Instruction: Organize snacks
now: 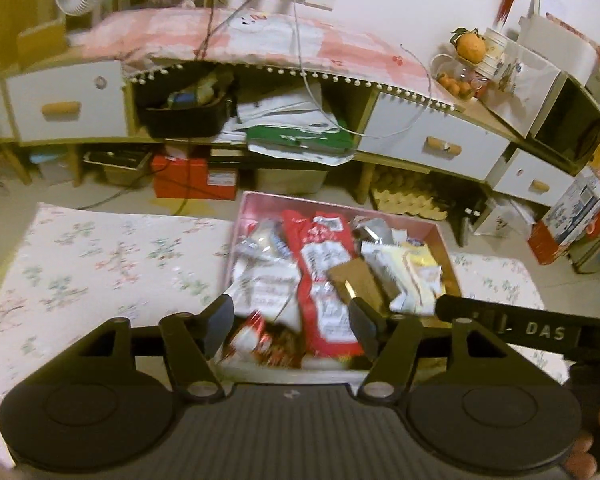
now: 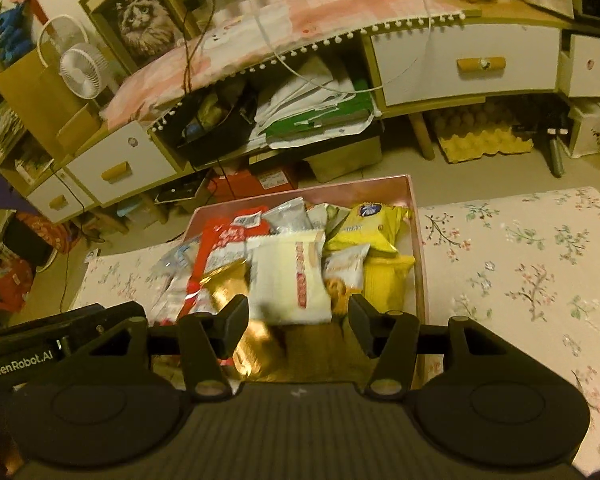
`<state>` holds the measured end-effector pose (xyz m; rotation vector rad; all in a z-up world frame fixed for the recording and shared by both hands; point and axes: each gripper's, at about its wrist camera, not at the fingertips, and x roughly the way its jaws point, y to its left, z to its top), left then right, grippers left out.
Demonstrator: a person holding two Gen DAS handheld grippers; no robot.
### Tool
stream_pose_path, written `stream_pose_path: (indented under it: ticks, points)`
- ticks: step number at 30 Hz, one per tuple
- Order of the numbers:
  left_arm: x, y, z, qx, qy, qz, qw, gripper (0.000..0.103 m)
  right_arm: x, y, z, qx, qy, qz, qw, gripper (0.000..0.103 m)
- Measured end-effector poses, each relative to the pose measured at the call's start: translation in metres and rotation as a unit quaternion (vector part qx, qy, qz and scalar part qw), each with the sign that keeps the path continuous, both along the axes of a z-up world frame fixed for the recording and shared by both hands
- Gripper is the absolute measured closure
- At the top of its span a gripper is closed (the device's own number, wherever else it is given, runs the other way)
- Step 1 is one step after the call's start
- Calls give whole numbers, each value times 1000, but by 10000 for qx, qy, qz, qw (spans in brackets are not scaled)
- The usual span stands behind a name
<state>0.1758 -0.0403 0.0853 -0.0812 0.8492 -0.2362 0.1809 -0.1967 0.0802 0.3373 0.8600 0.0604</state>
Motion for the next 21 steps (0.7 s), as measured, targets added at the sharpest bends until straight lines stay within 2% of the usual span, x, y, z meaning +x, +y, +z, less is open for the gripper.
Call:
stream_pose_path:
  ticks: [5, 7, 11, 15, 21]
  points:
    - [-40, 5, 20, 323, -266, 140, 9990, 31, -33, 9, 18, -265, -97, 92, 9996, 48]
    - [-56, 8, 27, 346, -339, 216, 9986, 30, -49, 15, 25, -375, -136, 88, 9992, 48]
    - [-91, 14, 35, 334, -455, 365, 9977, 21, -80, 27, 34, -564, -195, 100, 9982, 48]
    - [-118, 20, 34, 277, -461, 450, 9975, 21, -111, 40, 38, -721, -273, 9, 9970, 48]
    - [-146, 24, 36, 310, -679, 481, 9961, 17, -145, 54, 39, -1055, -404, -149, 9935, 48]
